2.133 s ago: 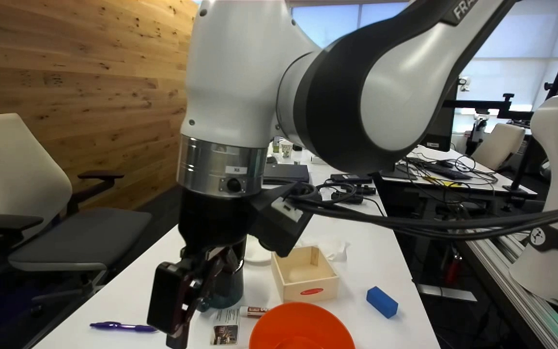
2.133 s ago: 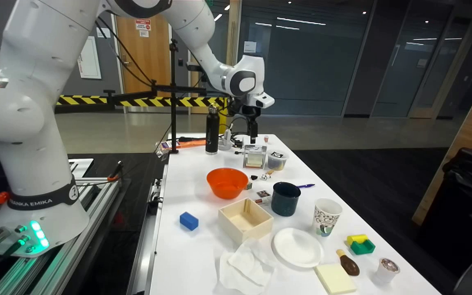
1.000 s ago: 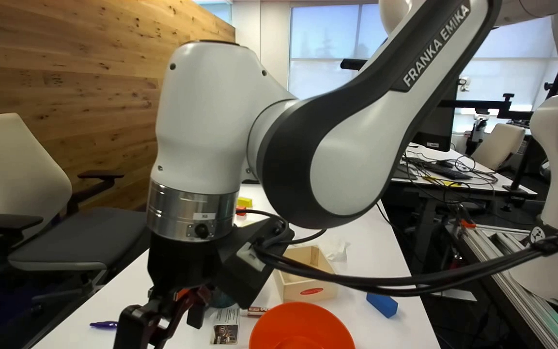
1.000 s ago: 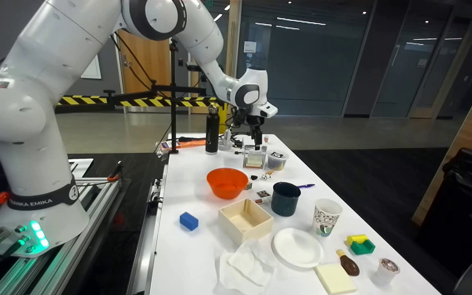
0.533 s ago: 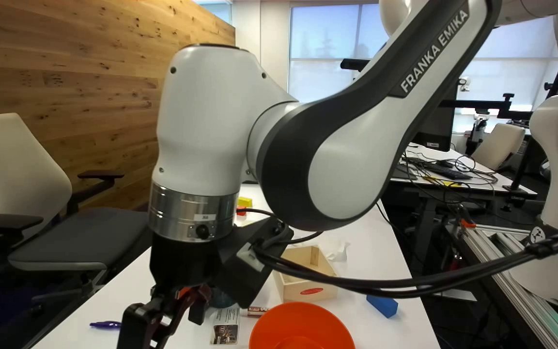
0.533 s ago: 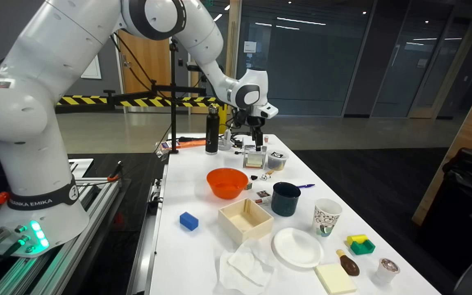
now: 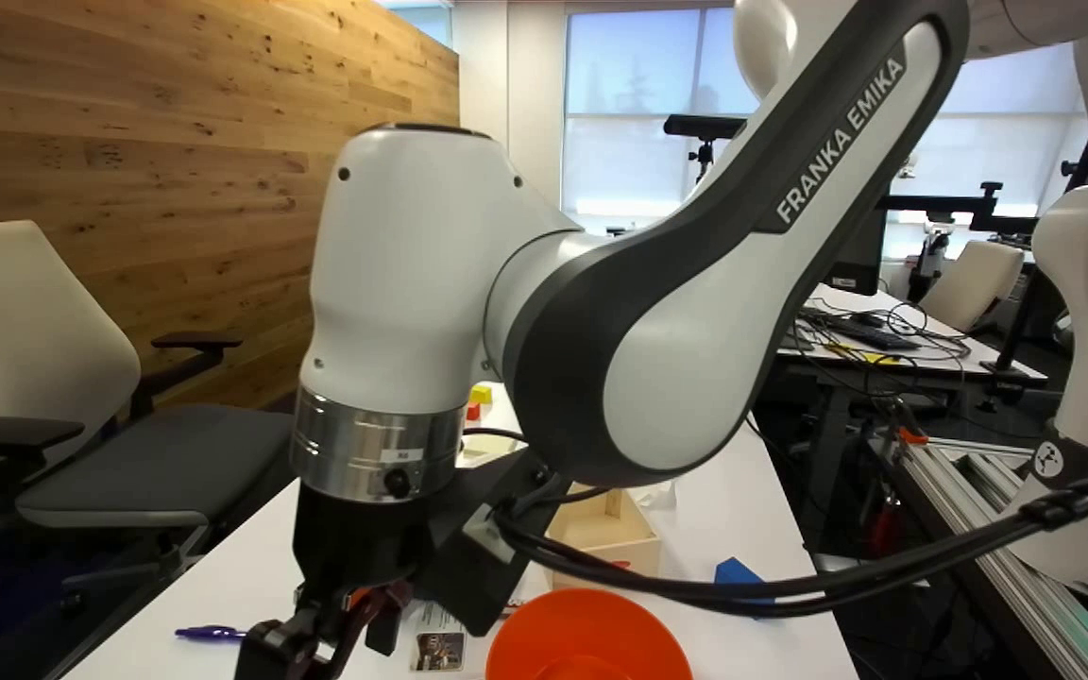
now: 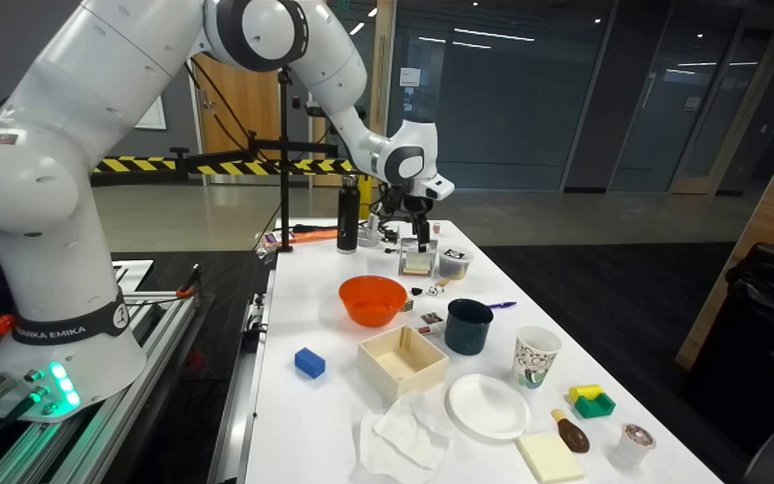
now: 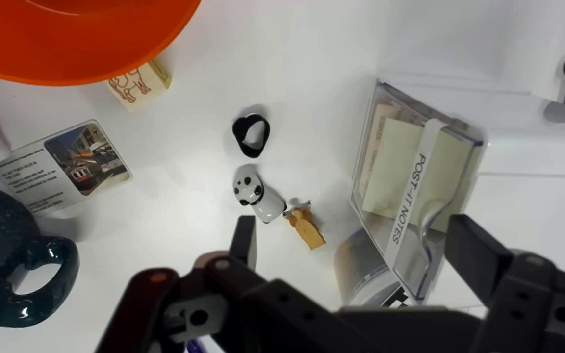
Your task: Open the white container on the left.
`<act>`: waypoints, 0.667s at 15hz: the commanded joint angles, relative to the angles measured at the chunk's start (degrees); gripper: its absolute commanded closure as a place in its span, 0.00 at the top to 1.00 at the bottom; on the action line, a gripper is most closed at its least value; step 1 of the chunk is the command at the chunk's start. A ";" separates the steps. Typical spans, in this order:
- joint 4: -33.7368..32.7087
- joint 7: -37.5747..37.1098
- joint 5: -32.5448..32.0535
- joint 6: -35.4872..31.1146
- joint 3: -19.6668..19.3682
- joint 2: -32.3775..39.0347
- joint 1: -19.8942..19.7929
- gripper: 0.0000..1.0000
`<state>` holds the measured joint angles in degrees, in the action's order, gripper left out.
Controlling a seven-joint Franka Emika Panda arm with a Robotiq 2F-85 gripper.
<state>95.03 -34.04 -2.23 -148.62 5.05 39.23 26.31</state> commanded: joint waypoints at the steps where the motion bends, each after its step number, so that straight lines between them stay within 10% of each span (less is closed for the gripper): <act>1: -1.47 1.06 1.09 -3.39 -0.12 1.72 0.32 0.87; 10: -1.59 2.78 2.86 -8.28 1.32 2.97 -0.25 0.83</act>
<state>94.94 -33.62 -1.75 -155.52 5.60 41.00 26.32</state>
